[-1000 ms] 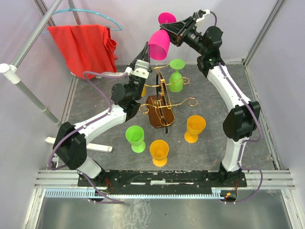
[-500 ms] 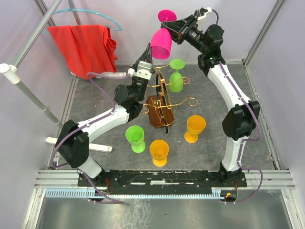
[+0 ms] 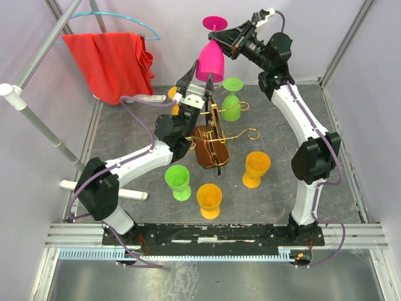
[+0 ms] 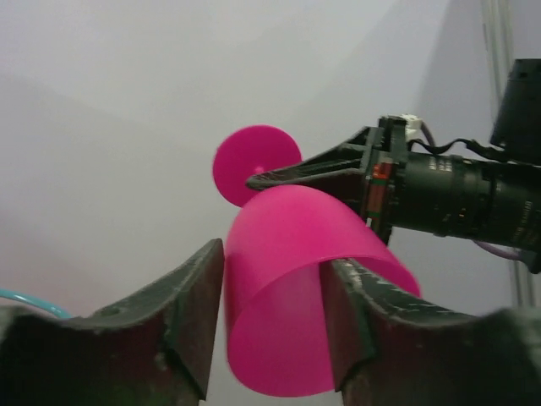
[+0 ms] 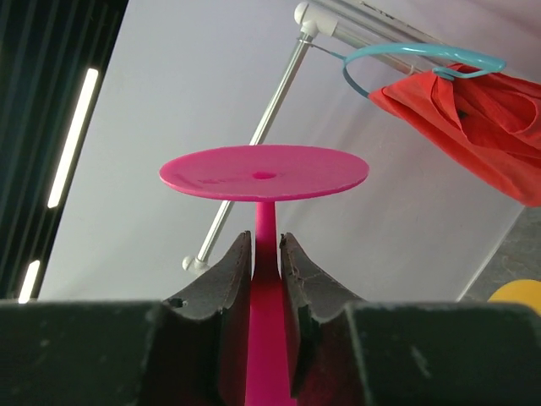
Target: Place the wine glass upside down on the wine glass rack
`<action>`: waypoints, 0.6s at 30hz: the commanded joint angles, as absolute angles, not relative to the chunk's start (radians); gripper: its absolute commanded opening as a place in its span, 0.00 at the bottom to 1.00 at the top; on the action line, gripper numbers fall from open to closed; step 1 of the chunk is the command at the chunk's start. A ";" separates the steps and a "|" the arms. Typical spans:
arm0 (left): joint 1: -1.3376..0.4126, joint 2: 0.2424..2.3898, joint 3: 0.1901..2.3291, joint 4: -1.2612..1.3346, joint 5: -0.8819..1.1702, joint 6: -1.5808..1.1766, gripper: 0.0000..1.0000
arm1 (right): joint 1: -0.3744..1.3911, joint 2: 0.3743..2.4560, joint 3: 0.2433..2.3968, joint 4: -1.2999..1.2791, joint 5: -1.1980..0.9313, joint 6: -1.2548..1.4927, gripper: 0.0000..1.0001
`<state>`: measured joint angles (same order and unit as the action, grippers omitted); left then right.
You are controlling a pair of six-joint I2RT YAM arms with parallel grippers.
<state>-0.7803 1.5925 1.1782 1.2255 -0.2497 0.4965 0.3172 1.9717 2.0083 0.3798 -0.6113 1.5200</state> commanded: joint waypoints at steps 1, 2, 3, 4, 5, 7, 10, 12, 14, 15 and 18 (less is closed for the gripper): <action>-0.794 1.556 1.132 1.226 -0.230 0.491 0.66 | 0.329 1.964 2.062 0.398 -0.652 1.420 0.01; -0.794 1.545 1.117 1.216 -0.235 0.502 0.72 | 0.324 1.962 2.065 0.392 -0.653 1.393 0.01; -0.794 1.532 1.104 1.201 -0.243 0.509 0.76 | 0.318 1.957 2.070 0.382 -0.651 1.366 0.01; -0.795 1.516 1.085 1.183 -0.254 0.513 0.80 | 0.308 1.952 2.075 0.367 -0.649 1.338 0.01; -0.793 1.500 1.067 1.163 -0.265 0.515 0.84 | 0.299 1.945 2.078 0.352 -0.644 1.307 0.01; -0.794 1.462 1.033 1.115 -0.292 0.514 0.89 | 0.277 1.927 2.084 0.315 -0.636 1.236 0.01; -0.793 1.395 0.986 1.020 -0.347 0.483 0.95 | 0.231 1.890 2.084 0.239 -0.612 1.111 0.01; -0.794 1.347 0.961 0.952 -0.397 0.462 0.98 | 0.196 1.860 2.074 0.182 -0.590 1.028 0.01; -0.793 1.297 0.950 0.885 -0.451 0.444 1.00 | 0.165 1.824 2.053 0.120 -0.564 0.927 0.01; -0.792 1.281 0.954 0.846 -0.477 0.437 0.99 | 0.152 1.803 2.043 0.089 -0.549 0.871 0.01; -0.789 1.245 0.981 0.763 -0.527 0.436 0.99 | 0.129 1.736 2.008 -0.037 -0.491 0.657 0.01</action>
<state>-0.7933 1.3102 0.9524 0.8833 -0.4129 0.4725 0.1532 1.8858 2.0239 0.0944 -0.5735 0.9749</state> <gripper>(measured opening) 0.993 0.216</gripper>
